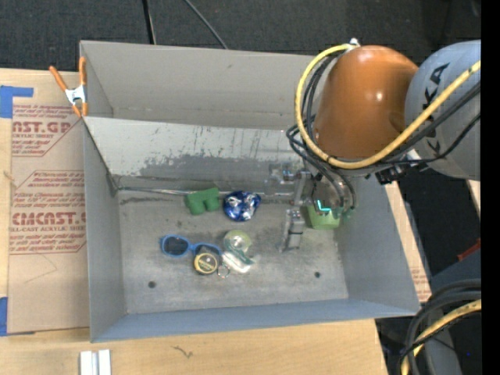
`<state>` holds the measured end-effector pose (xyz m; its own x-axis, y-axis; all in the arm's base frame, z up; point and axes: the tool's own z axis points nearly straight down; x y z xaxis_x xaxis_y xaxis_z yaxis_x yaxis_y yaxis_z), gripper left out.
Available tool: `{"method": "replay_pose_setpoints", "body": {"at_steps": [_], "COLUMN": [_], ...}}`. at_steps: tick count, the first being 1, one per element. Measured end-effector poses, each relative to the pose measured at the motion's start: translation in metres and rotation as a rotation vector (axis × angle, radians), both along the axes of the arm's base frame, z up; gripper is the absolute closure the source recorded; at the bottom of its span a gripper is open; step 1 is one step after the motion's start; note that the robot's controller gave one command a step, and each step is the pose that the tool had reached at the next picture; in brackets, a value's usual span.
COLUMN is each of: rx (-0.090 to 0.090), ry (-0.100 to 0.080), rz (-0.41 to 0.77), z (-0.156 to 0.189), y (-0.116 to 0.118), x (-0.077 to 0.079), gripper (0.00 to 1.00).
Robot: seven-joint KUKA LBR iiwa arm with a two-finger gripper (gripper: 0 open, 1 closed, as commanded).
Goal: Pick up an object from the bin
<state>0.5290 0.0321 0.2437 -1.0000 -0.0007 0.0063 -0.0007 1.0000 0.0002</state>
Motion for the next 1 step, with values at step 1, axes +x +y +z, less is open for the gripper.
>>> {"method": "replay_pose_setpoints", "body": {"at_steps": [1], "rx": [0.001], "ry": [-0.006], "rz": [0.162], "z": [-0.0789], "y": [-0.0007], "x": [0.0644], "gripper": [0.00]}}
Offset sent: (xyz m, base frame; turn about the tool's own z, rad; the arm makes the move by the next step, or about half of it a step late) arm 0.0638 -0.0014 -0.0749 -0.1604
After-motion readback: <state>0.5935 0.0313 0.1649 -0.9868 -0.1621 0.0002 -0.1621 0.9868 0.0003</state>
